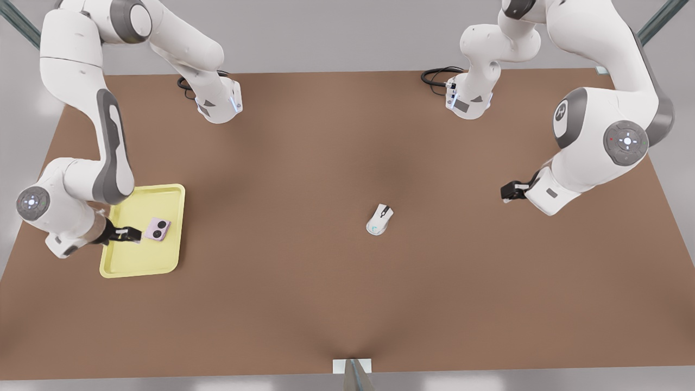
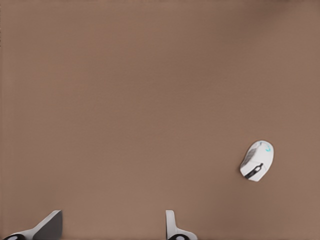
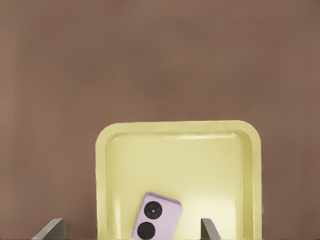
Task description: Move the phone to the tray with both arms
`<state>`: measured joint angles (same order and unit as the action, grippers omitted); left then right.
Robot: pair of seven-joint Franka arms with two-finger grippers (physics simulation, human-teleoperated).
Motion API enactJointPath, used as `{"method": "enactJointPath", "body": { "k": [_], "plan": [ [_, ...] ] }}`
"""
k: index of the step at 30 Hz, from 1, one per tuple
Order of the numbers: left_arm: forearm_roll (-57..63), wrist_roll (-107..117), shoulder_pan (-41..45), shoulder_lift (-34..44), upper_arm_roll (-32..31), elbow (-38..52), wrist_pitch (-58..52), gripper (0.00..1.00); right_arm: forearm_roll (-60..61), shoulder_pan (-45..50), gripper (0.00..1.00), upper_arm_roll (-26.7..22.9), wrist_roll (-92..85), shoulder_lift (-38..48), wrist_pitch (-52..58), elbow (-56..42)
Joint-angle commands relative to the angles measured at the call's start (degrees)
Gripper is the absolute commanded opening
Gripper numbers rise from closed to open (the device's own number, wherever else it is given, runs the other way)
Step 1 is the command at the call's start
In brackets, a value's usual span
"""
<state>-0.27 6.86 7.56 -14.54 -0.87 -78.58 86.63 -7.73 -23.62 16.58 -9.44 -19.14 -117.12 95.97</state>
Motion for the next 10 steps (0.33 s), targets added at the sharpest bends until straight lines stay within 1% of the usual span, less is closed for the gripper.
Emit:
{"method": "enactJointPath", "body": {
  "k": [1,2,3,4,5,6,7,10],
  "plan": [
    [0.4,0.4,0.0,0.1,0.0,0.2,0.3,1.0,2.9,1.1,1.0,2.8,-7.6,5.2,13.7,-3.4],
    [0.5,0.4,0.0,0.2,0.0,0.2,0.2,1.0,3.0,9.4,1.0,-2.6,-3.0,7.0,17.3,-3.4],
    [1.0,0.4,0.0,0.4,0.0,0.2,0.2,1.0,5.5,22.7,1.0,-16.2,-2.8,8.6,19.6,-3.1],
    [1.2,0.4,0.0,0.5,0.0,0.2,0.2,1.0,6.0,23.4,1.0,-17.2,-2.1,10.7,22.1,-2.5],
    [1.2,0.4,0.0,0.4,0.0,0.2,0.2,1.0,6.0,23.5,1.0,-17.1,-0.9,11.9,22.6,-1.2],
    [1.2,0.4,0.0,0.4,0.0,0.2,0.2,1.0,6.0,23.6,1.0,-16.1,0.8,13.8,22.7,2.3],
    [1.2,0.4,0.0,0.4,0.0,0.2,0.1,1.0,6.0,23.6,1.0,-14.8,3.4,14.6,23.4,3.5],
    [1.2,0.4,0.0,0.3,0.0,0.1,0.0,1.0,5.9,23.6,1.0,-14.6,3.7,14.2,23.9,1.2]
  ]
}}
